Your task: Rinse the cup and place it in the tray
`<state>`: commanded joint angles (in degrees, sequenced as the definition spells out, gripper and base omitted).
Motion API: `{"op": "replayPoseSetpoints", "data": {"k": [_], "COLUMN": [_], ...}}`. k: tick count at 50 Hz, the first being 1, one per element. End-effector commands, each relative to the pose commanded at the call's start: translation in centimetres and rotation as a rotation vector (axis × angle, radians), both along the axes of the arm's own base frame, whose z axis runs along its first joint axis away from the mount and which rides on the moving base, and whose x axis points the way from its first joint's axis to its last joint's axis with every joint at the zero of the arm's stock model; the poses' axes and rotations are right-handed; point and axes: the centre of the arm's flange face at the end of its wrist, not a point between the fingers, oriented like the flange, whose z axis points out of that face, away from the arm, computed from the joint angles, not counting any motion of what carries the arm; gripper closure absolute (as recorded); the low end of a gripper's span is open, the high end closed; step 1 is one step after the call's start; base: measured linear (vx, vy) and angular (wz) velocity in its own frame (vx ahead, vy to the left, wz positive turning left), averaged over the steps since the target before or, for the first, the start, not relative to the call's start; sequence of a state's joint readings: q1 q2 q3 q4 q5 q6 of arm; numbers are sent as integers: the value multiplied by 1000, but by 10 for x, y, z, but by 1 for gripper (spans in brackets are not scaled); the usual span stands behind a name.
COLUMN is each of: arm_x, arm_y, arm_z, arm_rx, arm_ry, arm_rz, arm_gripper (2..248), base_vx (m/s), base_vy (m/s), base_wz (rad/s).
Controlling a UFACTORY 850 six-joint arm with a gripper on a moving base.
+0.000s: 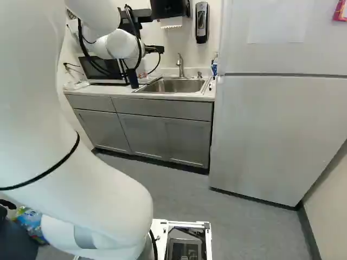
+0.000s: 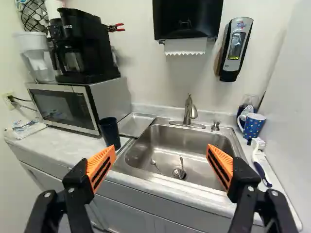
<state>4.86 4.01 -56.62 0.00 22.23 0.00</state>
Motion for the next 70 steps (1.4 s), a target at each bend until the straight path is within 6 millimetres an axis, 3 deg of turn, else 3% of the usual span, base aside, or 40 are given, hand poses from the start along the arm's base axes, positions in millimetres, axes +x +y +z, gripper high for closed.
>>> {"op": "replayPoseSetpoints", "data": {"k": [34, 70], "arm_x": [0, 0], "arm_y": [0, 0], "arm_z": [0, 0], "arm_rx": [0, 0], "arm_ry": [0, 0], "arm_rz": [0, 0], "arm_gripper": [3, 3], "base_vx": [8, 110], "base_vy": [-2, -2], "base_wz": [41, -10]}}
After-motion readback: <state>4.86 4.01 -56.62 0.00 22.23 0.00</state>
